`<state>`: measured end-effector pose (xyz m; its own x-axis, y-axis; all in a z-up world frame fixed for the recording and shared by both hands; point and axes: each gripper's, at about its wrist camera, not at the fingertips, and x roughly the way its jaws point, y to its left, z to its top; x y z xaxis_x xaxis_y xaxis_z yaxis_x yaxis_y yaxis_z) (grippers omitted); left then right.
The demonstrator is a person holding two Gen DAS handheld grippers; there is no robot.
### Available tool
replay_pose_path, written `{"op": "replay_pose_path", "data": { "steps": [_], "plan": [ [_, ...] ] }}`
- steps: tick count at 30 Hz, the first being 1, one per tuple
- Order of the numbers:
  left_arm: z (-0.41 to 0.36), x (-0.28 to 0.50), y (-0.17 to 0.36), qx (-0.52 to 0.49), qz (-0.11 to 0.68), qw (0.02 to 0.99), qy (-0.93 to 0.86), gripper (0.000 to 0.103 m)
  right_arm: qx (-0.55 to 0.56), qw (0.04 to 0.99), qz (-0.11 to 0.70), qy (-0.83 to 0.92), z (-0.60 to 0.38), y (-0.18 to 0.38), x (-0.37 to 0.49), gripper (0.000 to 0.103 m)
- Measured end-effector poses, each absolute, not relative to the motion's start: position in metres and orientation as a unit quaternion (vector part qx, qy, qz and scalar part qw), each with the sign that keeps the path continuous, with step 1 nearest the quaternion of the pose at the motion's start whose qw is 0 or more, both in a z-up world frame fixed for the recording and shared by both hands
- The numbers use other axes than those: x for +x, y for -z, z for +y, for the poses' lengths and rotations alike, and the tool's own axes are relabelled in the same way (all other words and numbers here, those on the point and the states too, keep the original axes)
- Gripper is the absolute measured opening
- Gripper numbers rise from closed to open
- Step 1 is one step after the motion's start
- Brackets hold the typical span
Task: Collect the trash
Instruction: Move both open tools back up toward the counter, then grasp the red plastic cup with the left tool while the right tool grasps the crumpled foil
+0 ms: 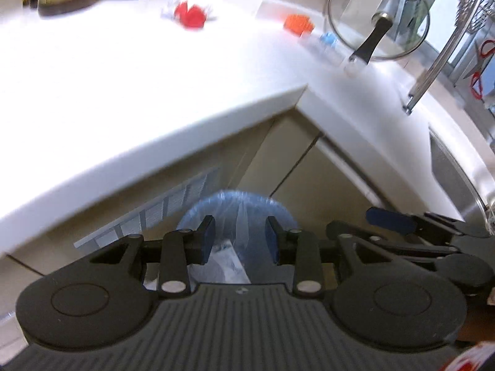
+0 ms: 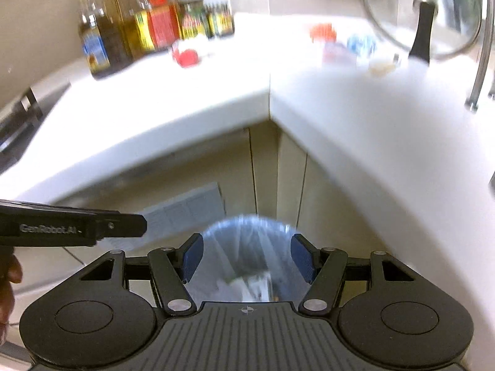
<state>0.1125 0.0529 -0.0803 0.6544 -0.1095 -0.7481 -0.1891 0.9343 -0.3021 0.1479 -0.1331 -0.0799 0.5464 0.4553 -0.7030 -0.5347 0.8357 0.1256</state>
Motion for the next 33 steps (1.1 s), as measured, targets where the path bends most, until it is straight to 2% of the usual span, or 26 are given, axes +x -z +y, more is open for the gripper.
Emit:
{"op": "replay_pose_path", "data": {
  "steps": [6,16,27,31,33],
  "plan": [
    [0.063,0.117,0.045,-0.167,0.383,0.908,-0.023,0.034,-0.036,0.907,0.335,-0.252,-0.141,0.043,0.154,0.063],
    [0.087,0.149,0.011,-0.146,0.345,0.927,-0.03,0.038,-0.009,0.928,0.307,-0.209,-0.158,0.011,0.193,0.063],
    [0.107,0.211,0.005,-0.15,0.326,0.925,-0.127,0.041,-0.016,0.913,0.306,-0.269,-0.159,0.013,0.292,0.063],
    [0.11,0.24,0.009,-0.158,0.321,0.918,-0.173,0.049,-0.017,0.905,0.308,-0.295,-0.161,0.02,0.326,0.063],
    [0.109,0.253,0.01,-0.158,0.322,0.915,-0.188,0.05,-0.02,0.902,0.306,-0.304,-0.162,0.021,0.341,0.063]
  ]
}}
